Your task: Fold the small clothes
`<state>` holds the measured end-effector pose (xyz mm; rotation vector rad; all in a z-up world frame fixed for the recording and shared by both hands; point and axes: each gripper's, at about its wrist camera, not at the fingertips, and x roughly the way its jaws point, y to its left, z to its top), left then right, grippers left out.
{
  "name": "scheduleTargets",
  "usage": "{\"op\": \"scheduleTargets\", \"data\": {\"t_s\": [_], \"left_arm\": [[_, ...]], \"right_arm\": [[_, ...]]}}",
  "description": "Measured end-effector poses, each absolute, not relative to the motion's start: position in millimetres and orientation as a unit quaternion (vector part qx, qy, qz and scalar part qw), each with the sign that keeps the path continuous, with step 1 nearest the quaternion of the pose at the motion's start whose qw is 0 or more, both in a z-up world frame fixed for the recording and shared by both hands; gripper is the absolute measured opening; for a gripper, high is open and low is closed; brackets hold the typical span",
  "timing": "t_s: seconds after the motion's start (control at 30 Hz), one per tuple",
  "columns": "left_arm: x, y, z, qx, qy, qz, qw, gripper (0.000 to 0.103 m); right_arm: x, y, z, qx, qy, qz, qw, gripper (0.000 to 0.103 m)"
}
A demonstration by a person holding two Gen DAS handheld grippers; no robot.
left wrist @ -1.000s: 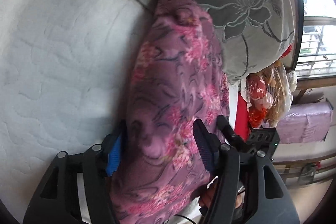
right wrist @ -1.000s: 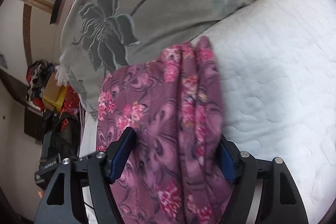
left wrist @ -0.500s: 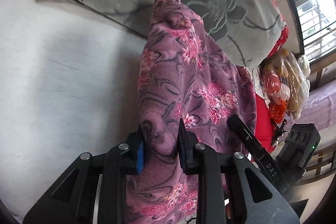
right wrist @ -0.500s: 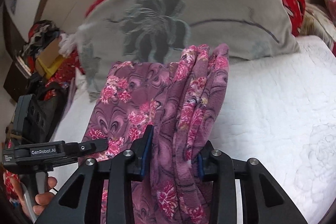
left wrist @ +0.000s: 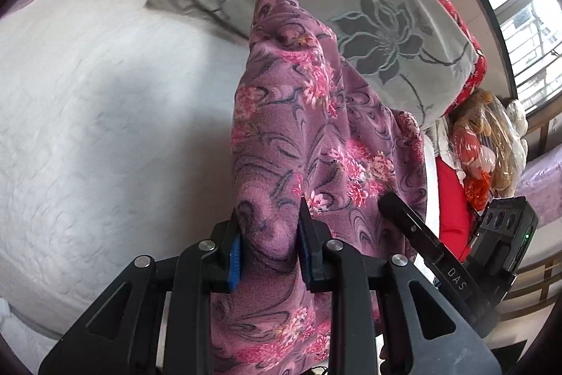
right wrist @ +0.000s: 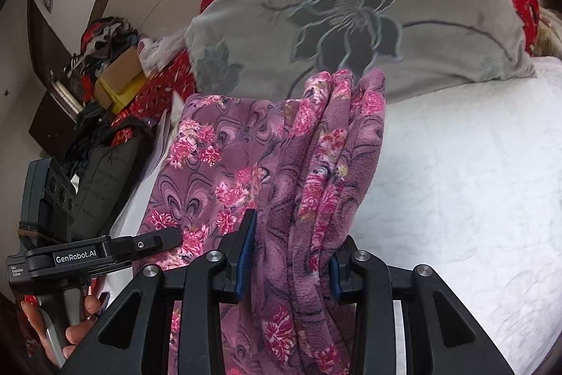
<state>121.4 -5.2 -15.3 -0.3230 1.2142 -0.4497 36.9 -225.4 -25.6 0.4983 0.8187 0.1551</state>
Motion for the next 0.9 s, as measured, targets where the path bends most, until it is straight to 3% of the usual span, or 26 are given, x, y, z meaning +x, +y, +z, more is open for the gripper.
{"op": "scheduleTargets", "data": {"t_s": [0.2, 0.3, 0.37, 0.6, 0.73, 0.83, 0.9], "left_arm": [[116, 17, -59, -0.154, 0.598, -0.179, 0.766, 0.025], [119, 29, -76, -0.169, 0.606, -0.181, 0.756, 0.035], [121, 39, -74, -0.18, 0.605, -0.191, 0.752, 0.034], [140, 24, -23, -0.127, 0.531, -0.205, 0.812, 0.034], [166, -17, -30, -0.076, 0.528, -0.208, 0.82, 0.034], [188, -36, -56, -0.045, 0.546, -0.181, 0.817, 0.034], [198, -38, -73, -0.045, 0.56, -0.168, 0.81, 0.035]], "right_arm": [[39, -206, -56, 0.237, 0.433, 0.076, 0.867, 0.035], [41, -205, -82, 0.228, 0.469, 0.053, 0.852, 0.041], [39, -216, -91, 0.259, 0.463, 0.052, 0.846, 0.048], [41, -247, -55, 0.242, 0.418, 0.002, 0.876, 0.051], [55, -224, -38, 0.162, 0.388, 0.035, 0.907, 0.047], [74, -210, -52, 0.126, 0.401, 0.042, 0.906, 0.029], [87, -212, -72, 0.11, 0.431, 0.018, 0.896, 0.026]]}}
